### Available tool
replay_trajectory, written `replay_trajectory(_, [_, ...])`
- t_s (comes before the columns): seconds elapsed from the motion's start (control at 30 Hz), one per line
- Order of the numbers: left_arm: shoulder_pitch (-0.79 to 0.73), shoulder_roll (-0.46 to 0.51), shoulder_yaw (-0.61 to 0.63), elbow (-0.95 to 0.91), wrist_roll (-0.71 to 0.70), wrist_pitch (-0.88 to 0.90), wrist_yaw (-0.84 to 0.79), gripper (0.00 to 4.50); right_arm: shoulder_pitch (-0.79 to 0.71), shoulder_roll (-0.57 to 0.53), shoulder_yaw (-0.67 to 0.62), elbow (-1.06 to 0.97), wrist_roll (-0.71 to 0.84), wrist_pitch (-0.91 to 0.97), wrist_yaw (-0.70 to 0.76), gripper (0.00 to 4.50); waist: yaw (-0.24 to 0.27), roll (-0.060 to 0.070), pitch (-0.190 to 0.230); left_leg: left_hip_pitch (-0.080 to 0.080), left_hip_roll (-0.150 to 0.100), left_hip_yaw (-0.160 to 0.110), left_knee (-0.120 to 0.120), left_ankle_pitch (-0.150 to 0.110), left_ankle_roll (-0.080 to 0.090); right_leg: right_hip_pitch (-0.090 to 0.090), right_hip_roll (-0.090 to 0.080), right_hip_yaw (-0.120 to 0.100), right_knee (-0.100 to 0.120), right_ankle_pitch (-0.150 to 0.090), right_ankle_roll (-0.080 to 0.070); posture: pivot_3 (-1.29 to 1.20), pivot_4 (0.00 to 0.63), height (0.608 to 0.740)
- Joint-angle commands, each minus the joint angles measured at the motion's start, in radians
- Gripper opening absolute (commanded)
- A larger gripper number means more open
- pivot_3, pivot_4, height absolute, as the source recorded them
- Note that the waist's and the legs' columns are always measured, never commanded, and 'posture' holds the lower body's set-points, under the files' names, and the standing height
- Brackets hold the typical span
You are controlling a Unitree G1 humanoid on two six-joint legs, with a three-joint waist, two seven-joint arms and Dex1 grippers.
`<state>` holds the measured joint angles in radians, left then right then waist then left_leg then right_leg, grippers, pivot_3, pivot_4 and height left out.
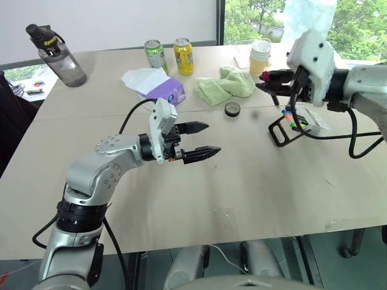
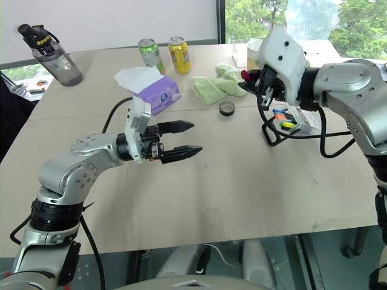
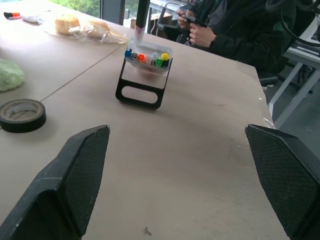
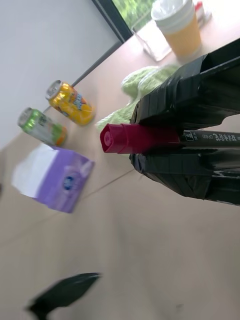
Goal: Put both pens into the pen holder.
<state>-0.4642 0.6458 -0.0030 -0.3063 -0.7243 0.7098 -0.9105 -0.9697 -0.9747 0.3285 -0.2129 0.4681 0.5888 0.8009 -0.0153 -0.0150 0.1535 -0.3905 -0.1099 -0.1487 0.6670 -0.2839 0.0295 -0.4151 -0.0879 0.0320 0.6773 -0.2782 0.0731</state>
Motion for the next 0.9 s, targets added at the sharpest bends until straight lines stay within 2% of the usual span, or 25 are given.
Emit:
replay_trajectory(0.03, [-0.013,0.001,0.013,-0.043,0.004,-0.021,-0.003,4.48,-0.025,-0.027,0.018,0.013,-0.127,-0.077,0.123,0.06,0.000,0.000,0.000,-0.001,0.000,0.000,0.000,0.000,0.000,-0.001,0.000,0.000,0.000,0.000,0.000,0.00,0.150,0.740])
replay_trajectory(0.27, [-0.010,0.019,0.025,-0.048,0.021,-0.031,-0.015,4.48,0.027,-0.024,0.021,0.060,-0.278,-0.157,0.211,0.06,0.001,0.000,0.000,-0.006,0.000,0.000,0.001,0.000,0.000,-0.006,0.000,0.000,0.001,0.000,0.000,0.00,0.150,0.740])
replay_trajectory(0.5, [-0.026,0.023,0.014,-0.038,0.021,-0.034,-0.026,4.48,0.038,-0.019,0.000,0.093,-0.358,-0.196,0.262,0.06,0.003,0.000,0.000,-0.006,0.000,-0.001,0.001,0.000,0.000,-0.006,0.000,-0.001,0.000,0.000,0.000,0.00,0.150,0.740])
replay_trajectory(0.9, [-0.008,0.017,0.019,-0.053,0.010,-0.035,-0.028,4.48,0.020,0.024,-0.082,0.074,-0.344,-0.136,0.299,0.06,0.000,0.000,0.000,-0.006,0.000,-0.001,0.001,0.000,0.000,-0.006,0.000,-0.001,0.001,0.000,0.000,0.00,0.150,0.740])
